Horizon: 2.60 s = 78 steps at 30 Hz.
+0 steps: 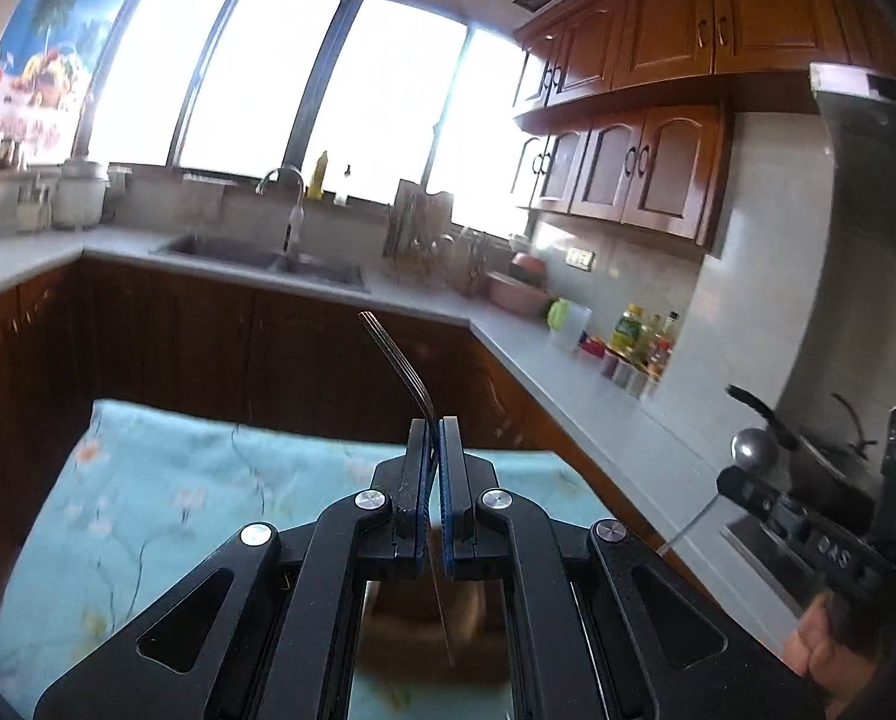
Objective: Organize utensils
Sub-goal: 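Lift the fork and spoon and drop them into the wooden holder, then open both tools and move them back over the utensils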
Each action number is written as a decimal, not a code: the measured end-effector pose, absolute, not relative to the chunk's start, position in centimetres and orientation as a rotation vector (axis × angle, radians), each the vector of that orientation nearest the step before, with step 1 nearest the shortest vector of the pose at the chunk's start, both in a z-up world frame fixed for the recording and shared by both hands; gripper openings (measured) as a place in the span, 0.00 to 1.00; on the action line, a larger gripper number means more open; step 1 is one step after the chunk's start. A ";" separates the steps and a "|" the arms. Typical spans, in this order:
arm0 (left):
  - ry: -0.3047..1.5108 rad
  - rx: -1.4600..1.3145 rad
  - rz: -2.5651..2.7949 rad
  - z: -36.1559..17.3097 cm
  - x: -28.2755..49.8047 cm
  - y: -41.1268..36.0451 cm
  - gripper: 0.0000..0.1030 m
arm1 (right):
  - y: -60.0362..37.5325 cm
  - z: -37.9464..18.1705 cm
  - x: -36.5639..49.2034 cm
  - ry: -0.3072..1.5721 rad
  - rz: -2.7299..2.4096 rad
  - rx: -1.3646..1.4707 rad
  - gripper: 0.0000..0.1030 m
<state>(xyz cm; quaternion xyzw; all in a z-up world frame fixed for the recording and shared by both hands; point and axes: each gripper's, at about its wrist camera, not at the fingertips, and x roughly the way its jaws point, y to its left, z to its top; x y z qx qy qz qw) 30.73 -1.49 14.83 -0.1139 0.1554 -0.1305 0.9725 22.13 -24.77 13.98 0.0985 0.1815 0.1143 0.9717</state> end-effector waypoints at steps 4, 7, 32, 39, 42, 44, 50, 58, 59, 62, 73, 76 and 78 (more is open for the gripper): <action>0.321 -0.233 -0.229 12.6 34.0 -2.3 0.02 | -22.9 12.0 24.8 0.390 0.225 0.146 0.02; 0.357 -0.236 -0.215 10.0 35.7 -2.9 0.02 | -21.8 9.6 26.2 0.434 0.226 0.114 0.02; 0.512 -0.162 -0.260 4.2 36.4 -5.7 0.02 | -22.5 4.8 28.9 0.587 0.282 0.179 0.02; 0.505 -0.182 -0.261 5.6 35.3 -5.3 0.21 | -23.1 5.2 28.9 0.608 0.280 0.214 0.10; 0.474 -0.191 -0.251 6.5 34.1 -4.7 0.36 | -24.0 5.5 28.3 0.602 0.276 0.258 0.29; 0.461 -0.203 -0.250 7.0 33.2 -4.0 0.39 | -24.7 5.7 27.9 0.595 0.269 0.282 0.36; 0.452 -0.240 -0.203 7.5 30.3 -1.5 0.58 | -26.3 5.7 25.7 0.576 0.262 0.330 0.57; 0.482 -0.251 -0.141 6.4 25.2 1.6 0.72 | -27.0 5.8 21.0 0.538 0.277 0.366 0.82; 0.484 -0.254 -0.134 6.2 24.6 1.8 0.73 | -27.0 5.7 20.3 0.533 0.279 0.374 0.83; 0.502 -0.272 -0.115 5.4 22.6 2.8 0.75 | -27.4 5.3 18.4 0.526 0.278 0.395 0.85; 0.553 -0.278 -0.086 2.6 15.7 4.1 0.76 | -27.3 3.8 11.5 0.489 0.218 0.340 0.90; 0.571 -0.285 -0.093 2.0 14.4 4.3 0.76 | -26.7 3.3 9.6 0.481 0.205 0.309 0.91; 0.584 -0.281 -0.083 1.4 13.4 4.4 0.77 | -26.3 2.9 8.6 0.481 0.195 0.279 0.91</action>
